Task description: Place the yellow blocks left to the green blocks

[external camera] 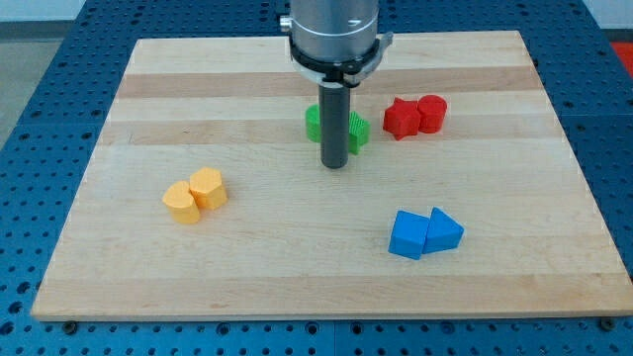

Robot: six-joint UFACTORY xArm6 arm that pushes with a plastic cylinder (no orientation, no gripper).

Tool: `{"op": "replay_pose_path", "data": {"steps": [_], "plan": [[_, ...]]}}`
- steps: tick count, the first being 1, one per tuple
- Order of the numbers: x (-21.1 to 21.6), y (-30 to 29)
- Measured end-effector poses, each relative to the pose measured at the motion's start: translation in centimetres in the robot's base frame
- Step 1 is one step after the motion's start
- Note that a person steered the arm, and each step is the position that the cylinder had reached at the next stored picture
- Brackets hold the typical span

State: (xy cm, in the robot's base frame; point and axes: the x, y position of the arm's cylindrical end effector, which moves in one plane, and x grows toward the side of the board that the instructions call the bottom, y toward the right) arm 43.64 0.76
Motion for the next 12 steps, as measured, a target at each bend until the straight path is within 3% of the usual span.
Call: {"op": "replay_pose_path", "data": {"steps": [2,3,6,8,9,10,12], "plan": [[-2.9,0.4],[-2.2,-0.4],[-1.5,-10.9],[5.2,-6.0],[10.9,-14.6],[11.4,-22.4],[6.1,-19.9]]}}
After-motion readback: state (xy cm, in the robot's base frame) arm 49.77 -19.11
